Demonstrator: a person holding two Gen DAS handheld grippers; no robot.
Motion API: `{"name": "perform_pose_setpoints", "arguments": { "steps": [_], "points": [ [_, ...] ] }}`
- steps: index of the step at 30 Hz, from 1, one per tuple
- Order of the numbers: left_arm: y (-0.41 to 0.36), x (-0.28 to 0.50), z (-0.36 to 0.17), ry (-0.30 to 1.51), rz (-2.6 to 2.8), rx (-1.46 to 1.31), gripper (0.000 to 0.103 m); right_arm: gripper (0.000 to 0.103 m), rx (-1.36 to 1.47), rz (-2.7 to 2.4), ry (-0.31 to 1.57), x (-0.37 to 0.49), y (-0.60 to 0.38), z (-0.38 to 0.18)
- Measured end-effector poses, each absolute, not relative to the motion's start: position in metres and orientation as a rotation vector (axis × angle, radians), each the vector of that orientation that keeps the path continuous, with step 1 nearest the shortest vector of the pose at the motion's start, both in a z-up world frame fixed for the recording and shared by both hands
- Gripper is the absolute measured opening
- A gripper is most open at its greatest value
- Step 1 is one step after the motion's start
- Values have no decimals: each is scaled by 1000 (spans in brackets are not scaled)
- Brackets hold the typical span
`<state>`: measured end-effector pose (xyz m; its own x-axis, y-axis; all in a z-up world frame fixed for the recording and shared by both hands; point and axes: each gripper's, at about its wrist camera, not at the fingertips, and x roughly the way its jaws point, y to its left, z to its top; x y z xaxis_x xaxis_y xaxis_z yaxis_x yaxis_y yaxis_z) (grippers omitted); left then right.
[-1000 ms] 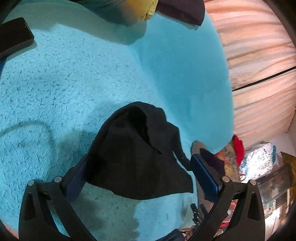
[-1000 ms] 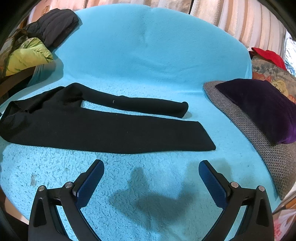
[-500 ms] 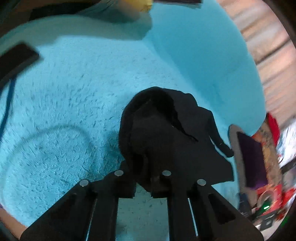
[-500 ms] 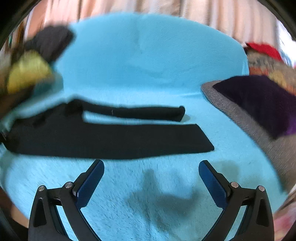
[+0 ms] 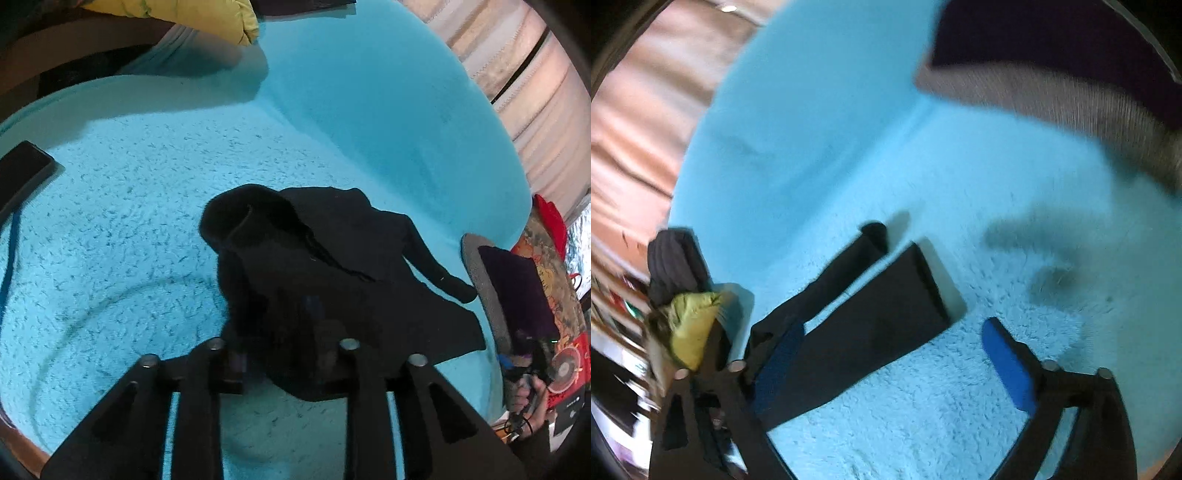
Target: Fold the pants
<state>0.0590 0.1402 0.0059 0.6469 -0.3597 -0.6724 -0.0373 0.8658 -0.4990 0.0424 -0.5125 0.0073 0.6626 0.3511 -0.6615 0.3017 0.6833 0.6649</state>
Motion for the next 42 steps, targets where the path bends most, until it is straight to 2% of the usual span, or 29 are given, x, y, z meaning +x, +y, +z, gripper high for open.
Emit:
{"name": "perform_pose_setpoints", "arguments": {
  "steps": [2,3,4,6,8,9,10,13,17,21,26,28,29,30,32,35,37,39,42],
  "points": [
    [140,59,4,861,-185,-505,23,77,888,35,938,52,-517,-14],
    [140,60,1,871,-177,-509,13,69,918,31,965,57,-518,-25],
    [140,61,0,874,-167,-508,5,68,956,55,966,60,-520,-35],
    [141,61,-1,875,-151,-496,4,64,955,85,951,65,-519,-37],
    [139,59,1,870,-135,-476,4,54,952,122,958,71,-514,-41],
    [138,58,1,865,-126,-472,3,34,942,144,974,76,-510,-41],
    [139,57,2,860,-119,-472,3,4,930,156,988,78,-507,-45],
    [144,47,5,836,-101,-492,3,3,893,159,990,73,-498,-53],
    [164,25,11,809,-110,-573,3,3,811,154,943,49,-489,-23],
    [201,-6,6,813,-79,-705,3,3,779,215,1011,13,-477,-2],
    [213,-28,3,820,33,-693,4,4,798,229,1133,-20,-463,-33],
    [212,-24,1,844,90,-655,11,3,808,199,1112,-22,-468,-41],
    [215,-22,0,848,158,-641,18,5,822,174,1083,-23,-473,-40],
    [219,-22,1,841,194,-640,30,10,788,123,1054,-23,-475,-33],
    [223,-26,6,801,277,-622,38,20,631,-12,989,-24,-473,-11],
    [226,-40,26,668,323,-598,40,25,514,-45,855,-26,-458,24],
    [215,-45,42,573,245,-571,45,34,438,0,777,-25,-429,44],
    [191,-41,54,515,32,-529,52,36,398,51,752,-20,-403,53],
    [143,-15,49,614,-374,-511,55,37,410,164,735,-18,-357,60]
  ]
}}
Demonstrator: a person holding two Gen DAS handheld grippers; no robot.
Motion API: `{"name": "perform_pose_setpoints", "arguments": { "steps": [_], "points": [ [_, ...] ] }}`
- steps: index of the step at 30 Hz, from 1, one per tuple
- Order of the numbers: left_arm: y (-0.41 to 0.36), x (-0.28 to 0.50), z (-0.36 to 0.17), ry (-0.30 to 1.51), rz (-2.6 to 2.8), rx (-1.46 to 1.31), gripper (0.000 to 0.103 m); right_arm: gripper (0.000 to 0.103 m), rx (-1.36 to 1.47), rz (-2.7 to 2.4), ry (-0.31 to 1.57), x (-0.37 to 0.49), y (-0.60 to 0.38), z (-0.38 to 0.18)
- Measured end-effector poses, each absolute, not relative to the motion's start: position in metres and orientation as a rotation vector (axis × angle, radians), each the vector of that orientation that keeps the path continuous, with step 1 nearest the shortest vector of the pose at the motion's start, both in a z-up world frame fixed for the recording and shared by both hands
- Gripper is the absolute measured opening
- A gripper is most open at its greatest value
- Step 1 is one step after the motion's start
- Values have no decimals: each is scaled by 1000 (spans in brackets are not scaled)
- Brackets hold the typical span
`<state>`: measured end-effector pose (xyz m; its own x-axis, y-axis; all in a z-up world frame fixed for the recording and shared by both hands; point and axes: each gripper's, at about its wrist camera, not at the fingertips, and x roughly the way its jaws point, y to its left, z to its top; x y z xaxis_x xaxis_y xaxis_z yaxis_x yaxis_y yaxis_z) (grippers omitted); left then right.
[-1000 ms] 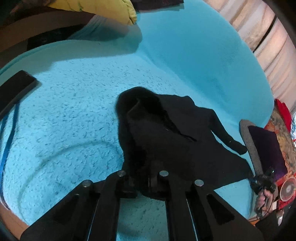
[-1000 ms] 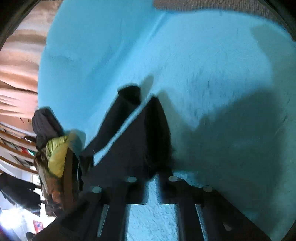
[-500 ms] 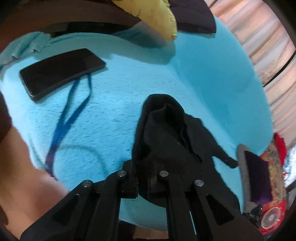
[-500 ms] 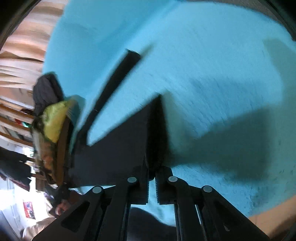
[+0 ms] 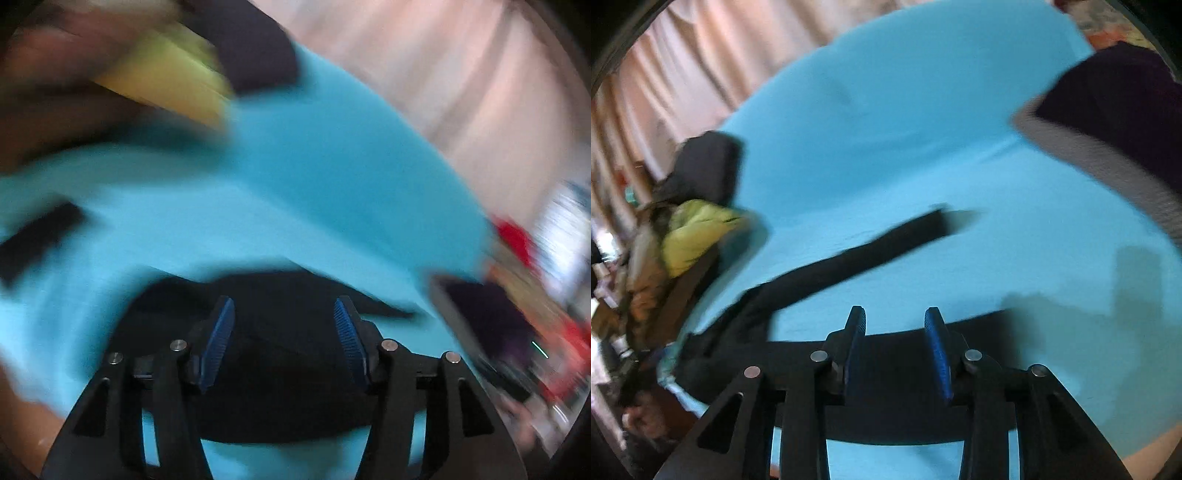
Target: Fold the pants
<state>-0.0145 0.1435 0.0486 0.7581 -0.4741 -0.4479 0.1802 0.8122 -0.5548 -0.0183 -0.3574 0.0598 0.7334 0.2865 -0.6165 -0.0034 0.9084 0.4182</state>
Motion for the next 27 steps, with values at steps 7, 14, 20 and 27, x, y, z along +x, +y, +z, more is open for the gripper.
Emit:
{"name": "perform_pose_setpoints", "arguments": {
  "steps": [7,14,20,27],
  "points": [
    [106,77,-12,1019,-454,-497,43,42,392,285,799,-15,-279,11],
    [227,93,29,648,253,-528,45,46,300,297,817,-21,-266,7],
    [212,76,37,597,130,-509,56,46,460,288,790,-6,-303,14],
    [150,108,20,783,-14,-356,71,66,791,88,754,81,-416,24]
  ]
}}
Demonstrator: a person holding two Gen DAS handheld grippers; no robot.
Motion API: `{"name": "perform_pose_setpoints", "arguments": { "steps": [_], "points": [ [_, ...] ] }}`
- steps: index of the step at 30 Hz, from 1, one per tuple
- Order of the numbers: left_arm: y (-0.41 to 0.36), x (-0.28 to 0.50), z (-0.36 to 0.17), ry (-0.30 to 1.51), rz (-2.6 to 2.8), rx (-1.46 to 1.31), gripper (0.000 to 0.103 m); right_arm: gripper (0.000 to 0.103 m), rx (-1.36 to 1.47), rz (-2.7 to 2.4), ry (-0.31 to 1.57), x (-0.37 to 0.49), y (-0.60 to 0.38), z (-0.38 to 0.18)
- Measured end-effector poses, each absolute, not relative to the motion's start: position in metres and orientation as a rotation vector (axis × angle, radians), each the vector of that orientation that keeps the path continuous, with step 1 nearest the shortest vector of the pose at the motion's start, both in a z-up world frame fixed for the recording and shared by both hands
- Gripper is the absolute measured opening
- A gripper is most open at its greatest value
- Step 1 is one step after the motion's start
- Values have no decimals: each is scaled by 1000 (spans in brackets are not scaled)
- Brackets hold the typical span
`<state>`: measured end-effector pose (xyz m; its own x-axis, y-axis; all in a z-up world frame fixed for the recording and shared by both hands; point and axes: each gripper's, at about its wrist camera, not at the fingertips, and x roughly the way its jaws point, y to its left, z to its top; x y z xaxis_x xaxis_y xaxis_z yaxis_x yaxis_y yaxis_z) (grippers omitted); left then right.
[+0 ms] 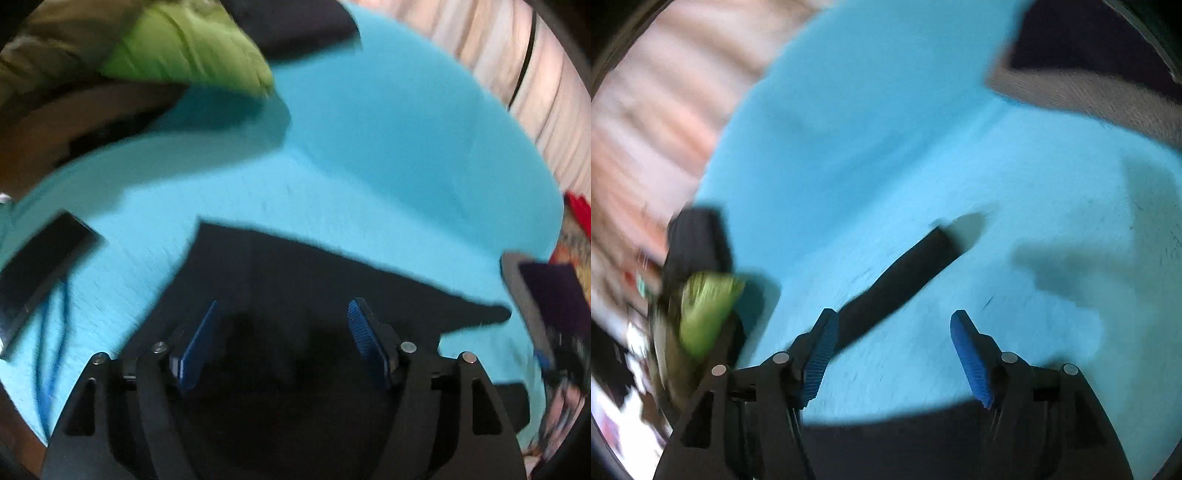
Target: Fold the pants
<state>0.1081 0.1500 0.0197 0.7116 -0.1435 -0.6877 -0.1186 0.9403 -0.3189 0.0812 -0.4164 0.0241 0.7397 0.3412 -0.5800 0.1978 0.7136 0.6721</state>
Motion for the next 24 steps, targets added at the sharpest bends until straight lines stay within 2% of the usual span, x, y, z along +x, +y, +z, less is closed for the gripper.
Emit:
{"name": "perform_pose_setpoints", "arguments": {
  "steps": [3,6,11,12,13,18,21,23,24],
  "points": [
    [150,111,-4,882,-8,-438,71,65,815,106,796,126,-441,7],
    [156,110,-4,869,-31,-496,80,63,618,133,837,163,-438,-3],
    [139,116,-5,881,-15,-439,85,58,465,257,840,189,-417,-8],
    [136,116,-5,883,-9,-428,86,37,420,292,837,190,-409,-4],
    [135,116,-6,886,-2,-418,86,0,379,303,854,190,-403,0],
    [129,106,-1,891,26,-381,86,0,326,357,943,169,-385,48],
    [129,102,-1,891,23,-386,86,0,415,356,883,139,-406,92],
    [130,101,-1,886,24,-391,86,0,379,304,840,130,-419,106],
    [130,102,-1,885,26,-391,86,8,352,281,833,131,-427,104]
  ]
}}
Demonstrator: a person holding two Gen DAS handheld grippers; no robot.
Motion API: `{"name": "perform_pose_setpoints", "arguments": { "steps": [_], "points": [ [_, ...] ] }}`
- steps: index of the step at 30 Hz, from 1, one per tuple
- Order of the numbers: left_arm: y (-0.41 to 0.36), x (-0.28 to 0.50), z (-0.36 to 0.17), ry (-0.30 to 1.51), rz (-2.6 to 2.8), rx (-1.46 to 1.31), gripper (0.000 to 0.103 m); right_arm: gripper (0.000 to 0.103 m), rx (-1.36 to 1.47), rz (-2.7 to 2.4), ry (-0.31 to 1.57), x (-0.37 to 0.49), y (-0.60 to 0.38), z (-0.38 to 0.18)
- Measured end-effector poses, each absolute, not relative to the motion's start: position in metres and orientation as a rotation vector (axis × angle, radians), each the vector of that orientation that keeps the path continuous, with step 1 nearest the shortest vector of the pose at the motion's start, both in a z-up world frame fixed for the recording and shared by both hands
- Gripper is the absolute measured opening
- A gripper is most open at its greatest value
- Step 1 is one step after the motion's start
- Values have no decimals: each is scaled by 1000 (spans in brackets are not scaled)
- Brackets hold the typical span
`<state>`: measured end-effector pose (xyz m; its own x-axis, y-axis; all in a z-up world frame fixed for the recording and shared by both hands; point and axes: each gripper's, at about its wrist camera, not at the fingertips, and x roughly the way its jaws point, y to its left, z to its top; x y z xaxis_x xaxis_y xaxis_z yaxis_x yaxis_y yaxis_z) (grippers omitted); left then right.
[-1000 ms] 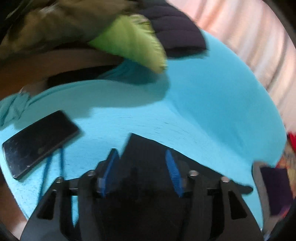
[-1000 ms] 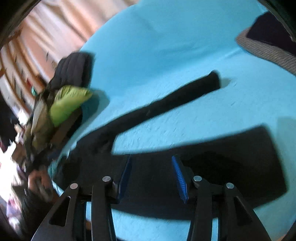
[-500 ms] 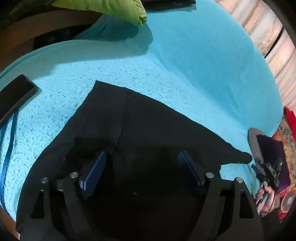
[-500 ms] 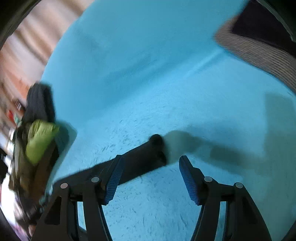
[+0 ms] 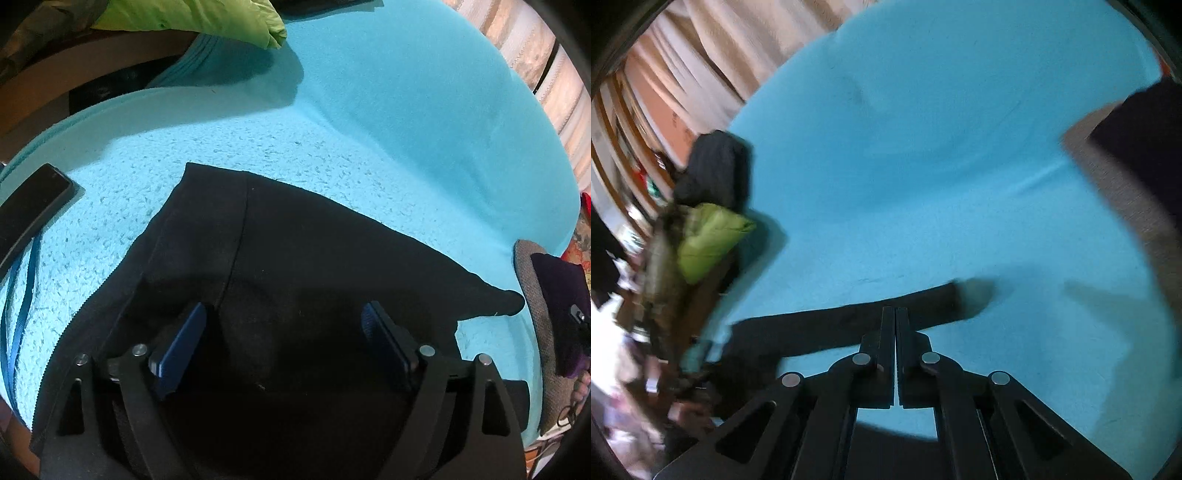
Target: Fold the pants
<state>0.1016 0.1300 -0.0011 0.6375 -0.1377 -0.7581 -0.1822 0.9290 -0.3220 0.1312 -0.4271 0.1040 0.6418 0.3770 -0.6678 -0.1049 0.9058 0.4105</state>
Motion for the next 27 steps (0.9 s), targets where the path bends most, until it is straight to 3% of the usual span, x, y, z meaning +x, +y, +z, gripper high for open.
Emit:
{"name": "perform_pose_setpoints", "arguments": {
  "steps": [2,3,5,11,14,15,16,22,25,27],
  "points": [
    [129,101,-1,884,36,-387,86,39,351,257,849,142,-437,81],
    [128,101,-1,883,41,-382,87,45,365,257,856,146,-439,69],
    [126,99,-1,879,42,-369,89,45,339,284,855,158,-432,47],
    [122,101,-1,879,-4,-356,103,44,271,314,832,185,-419,9],
    [123,103,-1,876,3,-364,103,44,218,334,915,202,-408,-12],
    [123,103,-1,878,7,-361,103,35,182,327,944,204,-403,-16],
    [122,104,-1,880,14,-356,103,5,156,327,977,203,-400,-18],
    [119,103,-1,882,33,-347,103,5,199,382,908,155,-410,46],
    [118,103,0,883,34,-345,103,5,253,342,978,138,-430,62],
    [118,103,0,881,33,-347,103,6,250,241,1102,140,-445,39]
  ]
}}
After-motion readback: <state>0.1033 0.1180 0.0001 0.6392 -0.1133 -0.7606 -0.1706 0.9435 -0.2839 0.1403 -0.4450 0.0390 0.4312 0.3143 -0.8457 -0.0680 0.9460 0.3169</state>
